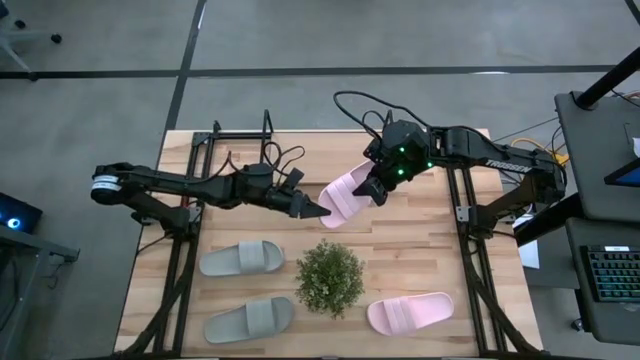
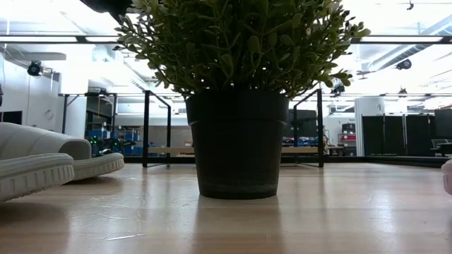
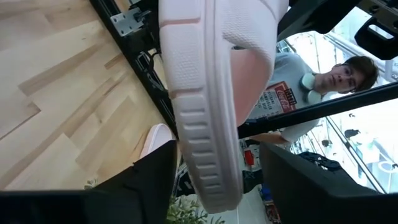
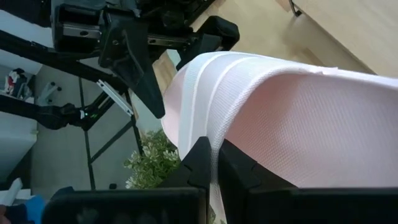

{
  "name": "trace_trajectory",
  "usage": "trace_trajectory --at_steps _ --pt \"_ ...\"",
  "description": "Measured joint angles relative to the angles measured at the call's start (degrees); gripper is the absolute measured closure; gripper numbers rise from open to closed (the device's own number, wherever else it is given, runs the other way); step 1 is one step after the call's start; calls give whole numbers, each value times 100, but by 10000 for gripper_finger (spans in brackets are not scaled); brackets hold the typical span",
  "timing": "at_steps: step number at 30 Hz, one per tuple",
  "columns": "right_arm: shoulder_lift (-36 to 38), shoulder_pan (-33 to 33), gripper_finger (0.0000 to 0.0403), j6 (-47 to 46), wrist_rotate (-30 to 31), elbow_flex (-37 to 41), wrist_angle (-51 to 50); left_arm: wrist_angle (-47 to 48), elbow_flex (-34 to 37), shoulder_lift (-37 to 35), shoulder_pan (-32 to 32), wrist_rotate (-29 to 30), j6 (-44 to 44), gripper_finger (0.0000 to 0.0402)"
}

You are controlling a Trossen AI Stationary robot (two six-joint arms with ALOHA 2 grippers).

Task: Pick and place slides into the shelf
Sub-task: Put the top pink slides on the shelf

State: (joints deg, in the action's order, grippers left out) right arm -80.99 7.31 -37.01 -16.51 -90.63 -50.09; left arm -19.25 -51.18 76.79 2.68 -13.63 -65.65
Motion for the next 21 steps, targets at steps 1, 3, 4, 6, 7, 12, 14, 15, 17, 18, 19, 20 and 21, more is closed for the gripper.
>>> trace_trajectory --at_steps 1,3,4,6,7,12,14,15,17,18,19,20,21 --pt "0 0 394 2 0 -1 1 0 0 0 0 0 0 208" --pt "0 0 394 4 -2 0 -1 2 0 0 0 2 0 234" --pt "0 2 394 6 -1 0 -1 11 0 0 0 6 2 246" --pt "0 14 394 40 -2 0 -1 20 0 0 0 19 1 273" --pt "0 20 394 48 -8 0 -1 22 2 0 0 29 0 285" --pt "0 22 394 75 -39 0 18 63 11 8 4 62 -2 337" --pt "0 22 394 87 -39 -2 18 63 11 9 2 61 -2 352" --pt "0 22 394 91 -39 -2 19 63 11 9 2 61 -2 357" --pt "0 22 394 108 -39 -2 18 63 12 9 7 71 -2 367" --pt "0 22 394 111 -37 -2 18 63 13 9 9 88 -4 370" --pt "0 22 394 118 -37 -2 18 61 13 9 11 103 -2 373" --pt "0 22 394 128 -35 -2 16 61 13 9 11 119 -2 375" --pt "0 22 394 133 -30 -2 16 61 13 9 11 151 -4 376"
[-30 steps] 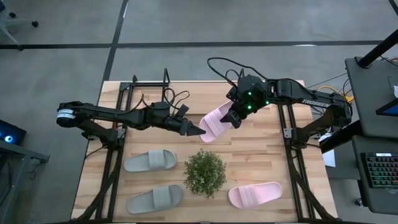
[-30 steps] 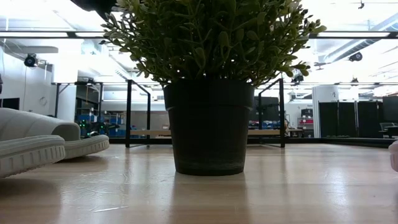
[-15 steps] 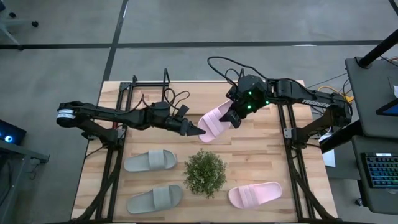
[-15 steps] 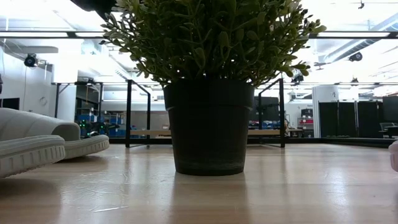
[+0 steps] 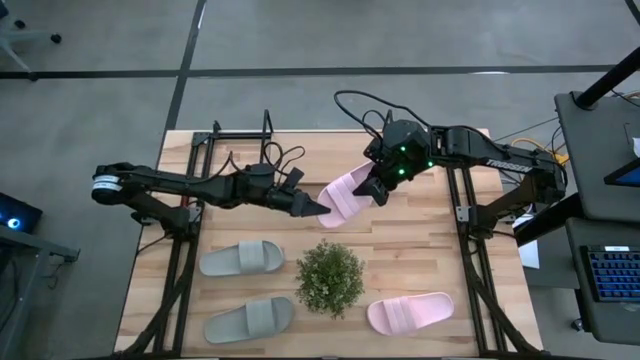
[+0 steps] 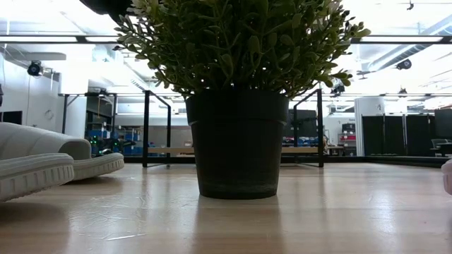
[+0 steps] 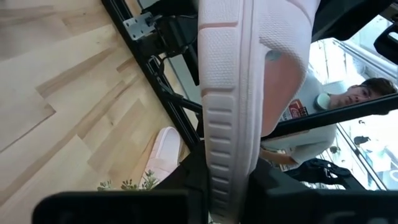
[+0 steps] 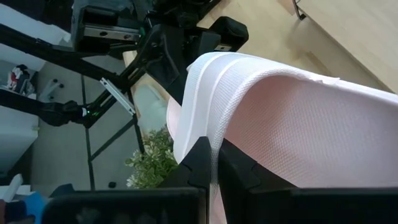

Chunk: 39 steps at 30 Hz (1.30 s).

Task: Pick and place slides into the shelf
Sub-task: Put the top pink slides on the shelf

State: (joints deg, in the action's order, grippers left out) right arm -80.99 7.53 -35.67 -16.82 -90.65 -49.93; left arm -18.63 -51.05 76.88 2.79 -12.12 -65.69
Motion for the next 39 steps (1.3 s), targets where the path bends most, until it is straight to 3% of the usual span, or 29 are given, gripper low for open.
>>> trace_trajectory --at_steps 14,28,39 --pt "4 44 381 255 42 0 256 -78 79 -11 2 448 -147 380" --pt "124 482 377 500 -77 4 278 -83 83 -33 11 778 -265 381" --pt "155 632 290 573 -160 4 282 -29 85 -41 4 938 -304 381"
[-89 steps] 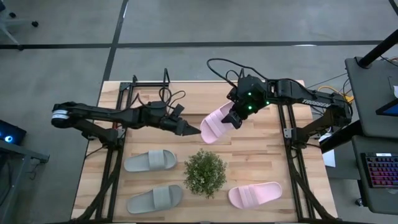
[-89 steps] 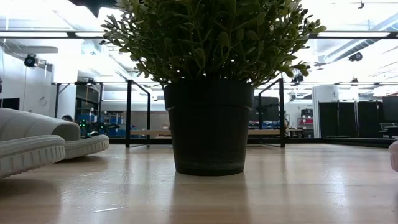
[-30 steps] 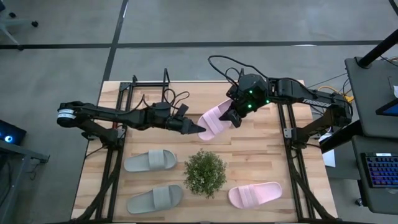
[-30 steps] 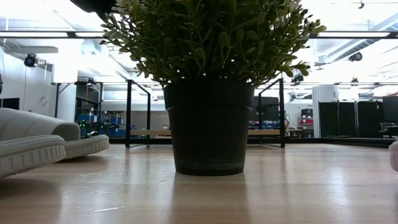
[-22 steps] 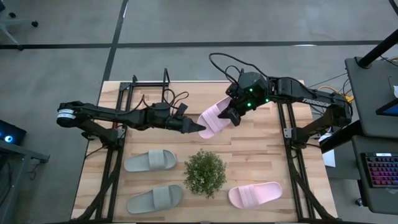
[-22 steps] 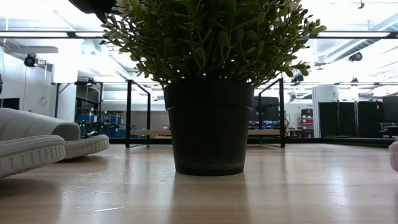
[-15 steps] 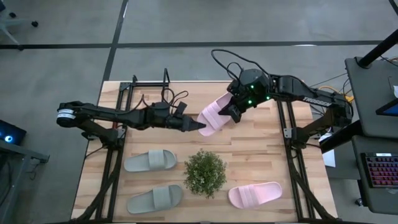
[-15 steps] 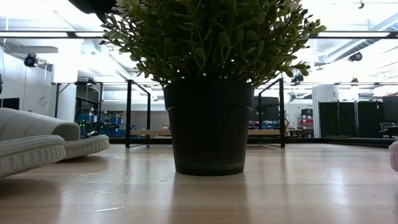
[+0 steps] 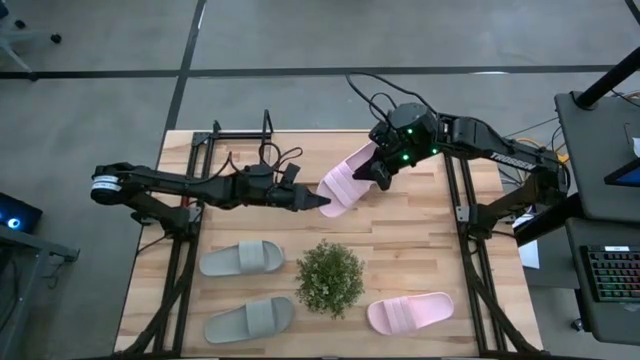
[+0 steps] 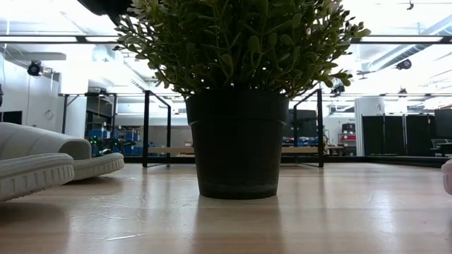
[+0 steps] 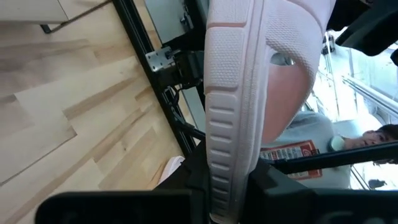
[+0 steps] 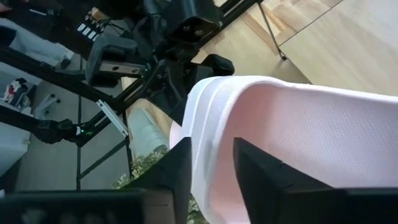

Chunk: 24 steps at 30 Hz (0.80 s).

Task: Pick and place slides into the shelf
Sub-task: Put the top pink slides on the shelf

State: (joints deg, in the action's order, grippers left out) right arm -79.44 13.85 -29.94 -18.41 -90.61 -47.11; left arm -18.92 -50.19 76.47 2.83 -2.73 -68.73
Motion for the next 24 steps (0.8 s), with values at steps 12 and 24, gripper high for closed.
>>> trace_trajectory --at_steps 12,24 --pt "120 211 246 2 28 0 207 32 38 -200 -31 1081 -166 381" --pt "227 246 245 43 48 0 653 -29 779 -691 -270 2477 -905 381"
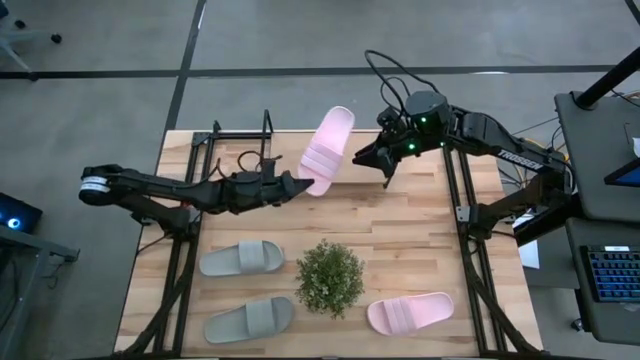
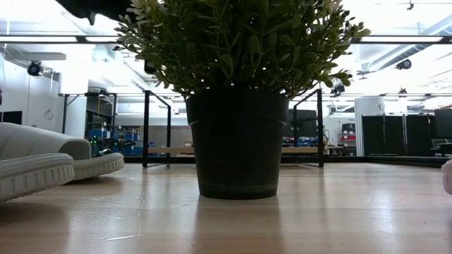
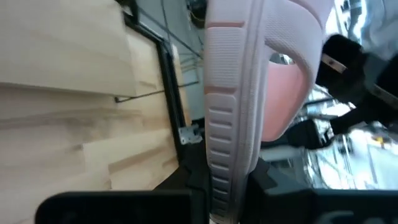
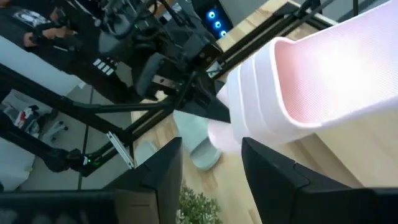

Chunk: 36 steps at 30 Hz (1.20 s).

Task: Pick and place slides into the shelf
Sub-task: Put the top pink slides on the shelf

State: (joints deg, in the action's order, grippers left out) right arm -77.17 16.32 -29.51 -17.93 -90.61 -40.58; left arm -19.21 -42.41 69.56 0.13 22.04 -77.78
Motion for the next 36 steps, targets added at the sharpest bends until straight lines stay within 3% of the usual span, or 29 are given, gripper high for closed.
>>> trace_trajectory --at_steps 13,25,36 --pt "-13 3 246 7 19 -2 374 -21 655 -446 -291 1345 -899 382" --pt "-13 -7 246 -148 127 0 562 -77 738 -347 -318 1776 -1402 382" --pt "-15 -7 246 -239 126 -1 629 -596 1389 -321 -346 1907 -1633 382"
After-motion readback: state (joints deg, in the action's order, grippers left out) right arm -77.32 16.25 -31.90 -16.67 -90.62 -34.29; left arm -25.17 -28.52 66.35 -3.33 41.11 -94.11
